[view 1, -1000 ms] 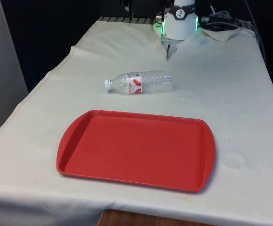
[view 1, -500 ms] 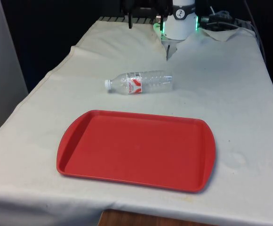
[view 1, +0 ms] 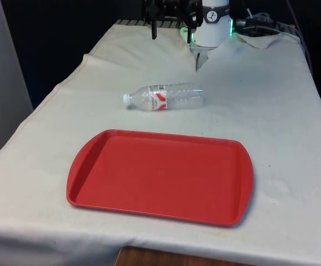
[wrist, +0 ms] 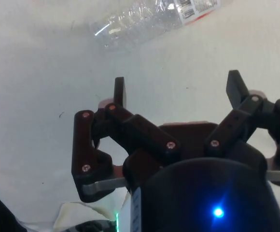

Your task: Place the bottle upright on the tray.

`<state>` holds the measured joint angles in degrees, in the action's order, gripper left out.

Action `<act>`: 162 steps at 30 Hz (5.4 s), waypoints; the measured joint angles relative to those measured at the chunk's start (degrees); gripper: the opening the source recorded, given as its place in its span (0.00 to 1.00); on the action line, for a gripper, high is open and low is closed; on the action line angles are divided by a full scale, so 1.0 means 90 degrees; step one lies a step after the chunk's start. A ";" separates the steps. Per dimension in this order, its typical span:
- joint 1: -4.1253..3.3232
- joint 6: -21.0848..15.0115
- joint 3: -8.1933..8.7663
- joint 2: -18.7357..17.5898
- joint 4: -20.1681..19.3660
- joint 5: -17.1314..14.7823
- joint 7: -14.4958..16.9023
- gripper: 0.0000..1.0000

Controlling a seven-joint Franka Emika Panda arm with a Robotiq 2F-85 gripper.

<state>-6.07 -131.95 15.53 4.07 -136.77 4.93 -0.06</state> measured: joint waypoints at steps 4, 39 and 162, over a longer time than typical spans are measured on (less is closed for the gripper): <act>0.0000 -0.0013 0.0000 -0.0032 0.0000 0.0000 -0.0178 1.00; 0.0000 -0.0102 0.0000 -0.0286 0.0000 -0.0057 -0.1630 1.00; 0.0006 -0.0108 0.0433 -0.1744 0.0528 -0.2317 -0.3450 1.00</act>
<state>-6.02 -132.93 19.42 -11.63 -132.01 -15.93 -31.11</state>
